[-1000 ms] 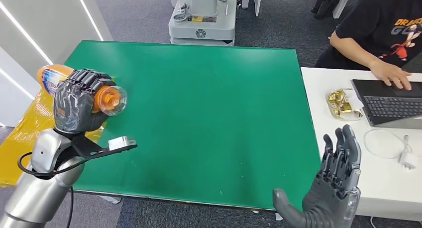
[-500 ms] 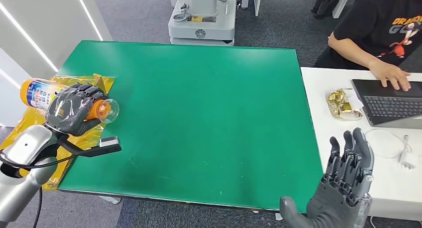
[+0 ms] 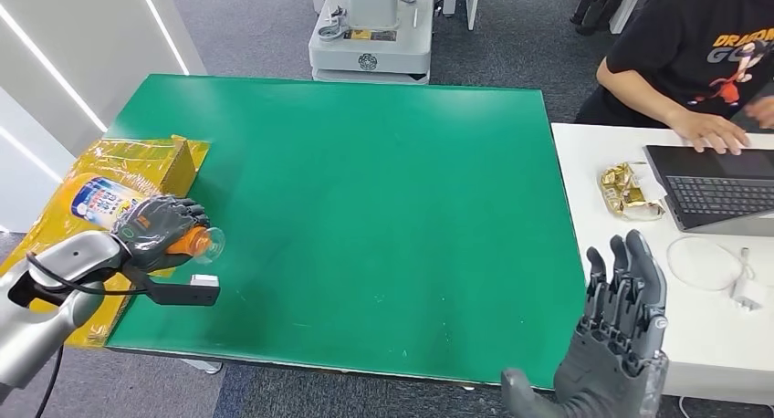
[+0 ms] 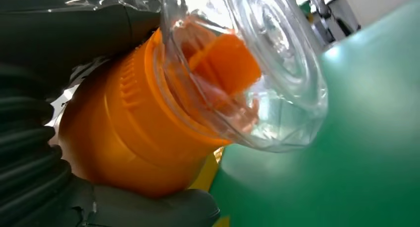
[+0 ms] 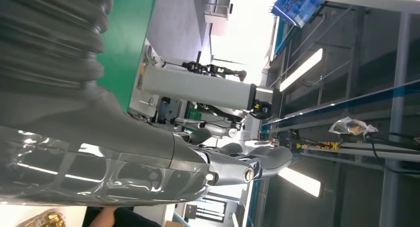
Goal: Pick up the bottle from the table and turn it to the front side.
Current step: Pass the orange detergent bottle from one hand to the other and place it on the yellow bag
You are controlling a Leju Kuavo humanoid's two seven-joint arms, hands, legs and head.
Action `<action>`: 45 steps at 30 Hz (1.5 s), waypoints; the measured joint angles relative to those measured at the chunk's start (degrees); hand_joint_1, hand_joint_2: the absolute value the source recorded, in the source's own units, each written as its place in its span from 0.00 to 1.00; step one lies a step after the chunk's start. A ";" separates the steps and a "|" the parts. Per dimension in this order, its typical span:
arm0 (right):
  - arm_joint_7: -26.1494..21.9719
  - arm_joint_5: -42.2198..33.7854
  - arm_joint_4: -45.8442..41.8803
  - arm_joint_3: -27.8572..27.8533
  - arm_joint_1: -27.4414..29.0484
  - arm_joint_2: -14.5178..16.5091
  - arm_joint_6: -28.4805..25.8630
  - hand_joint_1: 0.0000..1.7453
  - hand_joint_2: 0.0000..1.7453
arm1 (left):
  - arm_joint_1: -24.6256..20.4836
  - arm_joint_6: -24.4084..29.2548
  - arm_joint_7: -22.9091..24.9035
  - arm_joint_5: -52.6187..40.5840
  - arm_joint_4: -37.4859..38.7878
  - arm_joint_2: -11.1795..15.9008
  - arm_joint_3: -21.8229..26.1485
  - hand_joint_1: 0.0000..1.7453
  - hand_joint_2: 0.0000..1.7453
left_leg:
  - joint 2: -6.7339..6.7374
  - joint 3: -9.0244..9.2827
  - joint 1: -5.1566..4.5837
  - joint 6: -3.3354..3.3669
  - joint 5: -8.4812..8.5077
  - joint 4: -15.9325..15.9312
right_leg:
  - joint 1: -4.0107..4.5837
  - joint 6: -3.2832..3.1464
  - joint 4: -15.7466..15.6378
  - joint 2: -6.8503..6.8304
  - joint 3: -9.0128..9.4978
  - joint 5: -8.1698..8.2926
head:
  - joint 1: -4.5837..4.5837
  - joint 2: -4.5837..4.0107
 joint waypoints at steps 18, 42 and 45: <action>-0.30 -0.43 0.69 -0.10 -1.26 0.19 -1.47 0.00 1.00 | -11.95 1.86 -2.11 -8.59 16.53 -5.13 -10.61 1.00 1.00 | -0.04 0.02 -0.02 -0.02 0.02 0.01 | -0.01 0.00 -0.01 -0.04 0.04 0.04 | -0.01 0.00; 0.15 -0.96 3.43 -0.10 -3.55 0.37 -2.45 0.00 1.00 | -18.76 -0.13 2.67 -7.87 40.89 -16.65 -14.09 1.00 1.00 | -0.07 0.35 -0.03 -0.08 0.05 -0.03 | -0.01 -0.02 0.07 -0.08 0.36 0.02 | 0.00 0.00; 0.15 -0.96 3.91 -0.10 -4.03 0.67 -2.44 0.00 1.00 | -19.32 -0.69 3.33 -7.53 42.23 -16.53 -14.09 1.00 1.00 | -0.05 0.40 -0.02 -0.13 0.08 -0.03 | -0.01 -0.05 0.11 -0.03 0.36 0.04 | -0.02 0.00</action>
